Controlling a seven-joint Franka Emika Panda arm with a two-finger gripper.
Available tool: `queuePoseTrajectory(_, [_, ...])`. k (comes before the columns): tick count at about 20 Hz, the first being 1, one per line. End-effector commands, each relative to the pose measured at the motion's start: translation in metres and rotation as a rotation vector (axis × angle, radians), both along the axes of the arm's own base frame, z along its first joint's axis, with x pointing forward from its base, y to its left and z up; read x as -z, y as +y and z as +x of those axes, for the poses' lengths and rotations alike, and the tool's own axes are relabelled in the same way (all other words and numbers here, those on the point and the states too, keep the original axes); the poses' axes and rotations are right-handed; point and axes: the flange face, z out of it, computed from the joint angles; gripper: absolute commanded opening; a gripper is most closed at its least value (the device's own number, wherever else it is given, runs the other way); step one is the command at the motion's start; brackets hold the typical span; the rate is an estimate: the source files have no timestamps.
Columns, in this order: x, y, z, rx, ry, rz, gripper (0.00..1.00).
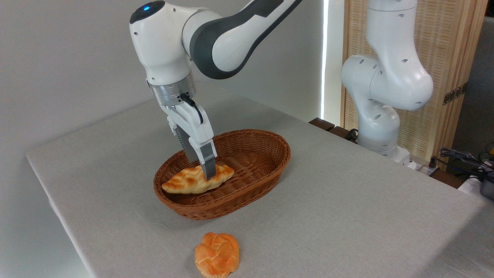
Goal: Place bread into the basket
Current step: 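Lower the roll into the basket, open the gripper and rise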
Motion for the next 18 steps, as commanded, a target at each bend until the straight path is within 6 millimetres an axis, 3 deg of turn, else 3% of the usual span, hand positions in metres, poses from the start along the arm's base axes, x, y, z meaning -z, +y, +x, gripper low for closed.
queuePoseTrajectory(1, [-0.012,0.006,0.001,-0.019,-0.007,0.001,1.00])
queuePoseTrajectory(5, [-0.053,0.020,0.006,-0.046,-0.085,-0.012,1.00])
queuePoseTrajectory(8, [-0.097,0.041,0.014,-0.078,-0.127,-0.024,1.00])
queuePoseTrajectory(11, [-0.141,0.074,0.014,-0.068,-0.099,-0.034,1.00])
queuePoseTrajectory(18, [-0.179,0.123,0.020,-0.070,-0.134,-0.042,1.00])
